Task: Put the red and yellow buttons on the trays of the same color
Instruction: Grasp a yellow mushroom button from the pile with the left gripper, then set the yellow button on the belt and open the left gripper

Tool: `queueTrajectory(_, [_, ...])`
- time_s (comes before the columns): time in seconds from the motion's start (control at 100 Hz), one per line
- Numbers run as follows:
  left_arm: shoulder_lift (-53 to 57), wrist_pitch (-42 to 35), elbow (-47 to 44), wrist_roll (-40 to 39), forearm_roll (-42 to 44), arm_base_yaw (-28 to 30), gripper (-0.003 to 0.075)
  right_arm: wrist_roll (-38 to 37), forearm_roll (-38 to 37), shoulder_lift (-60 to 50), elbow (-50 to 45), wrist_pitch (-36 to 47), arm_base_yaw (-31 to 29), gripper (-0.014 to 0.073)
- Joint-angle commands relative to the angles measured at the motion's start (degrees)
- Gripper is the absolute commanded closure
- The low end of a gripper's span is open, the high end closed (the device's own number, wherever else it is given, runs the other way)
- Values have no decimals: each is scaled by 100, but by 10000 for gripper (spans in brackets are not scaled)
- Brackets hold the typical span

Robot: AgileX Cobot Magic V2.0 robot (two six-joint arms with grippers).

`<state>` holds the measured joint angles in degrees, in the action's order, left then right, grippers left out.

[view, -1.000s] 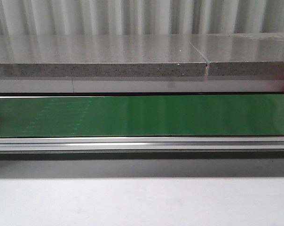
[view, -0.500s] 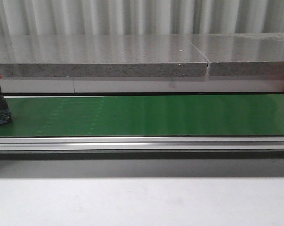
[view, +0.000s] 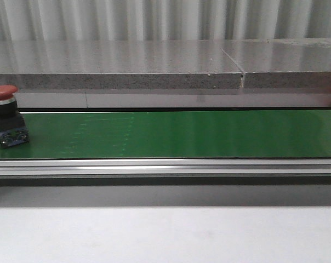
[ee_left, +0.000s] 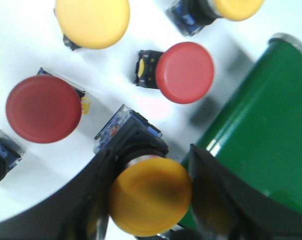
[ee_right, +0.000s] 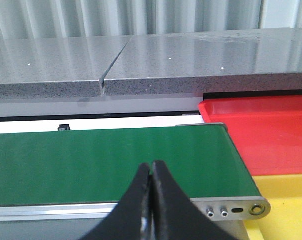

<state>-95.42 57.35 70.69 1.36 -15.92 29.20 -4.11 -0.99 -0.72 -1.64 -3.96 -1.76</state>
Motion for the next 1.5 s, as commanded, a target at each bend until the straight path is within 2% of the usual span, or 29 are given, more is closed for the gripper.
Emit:
queueTrajectory(0.0, [601,98,154,126,-115,-56,577,-6,-36,-48,95,482,-8,699])
queueTrajectory(0.17, [1154,159,154,214,-125,-375,577,-6,-36,-48,95,482,-8,699])
queueTrajectory(0.48, [1233,45,154,214,-216,-1222,577,-6,-36,-48,95,482,-8,699])
queueTrajectory(0.84, [417,613,528,246,-605,-1292,570,-6,-36,-48,95,482,-8,699])
queueTrajectory(0.94, [340,671,615,256,-605,-1292,508,-6,-36,-48,95,482,-8,699])
queueTrajectory(1.06, [340,650,628,282,-605,-1292,337,-6,-36,-48,95,482,-8,699])
queueTrajectory(1.16, [340,572,628,394,-605,-1292,236,-6,-36,-48,95,482,-8,699])
queueTrajectory(1.49, [681,261,628,552,-303,-1292,219,-6,-36,-48,95,482,-8,699])
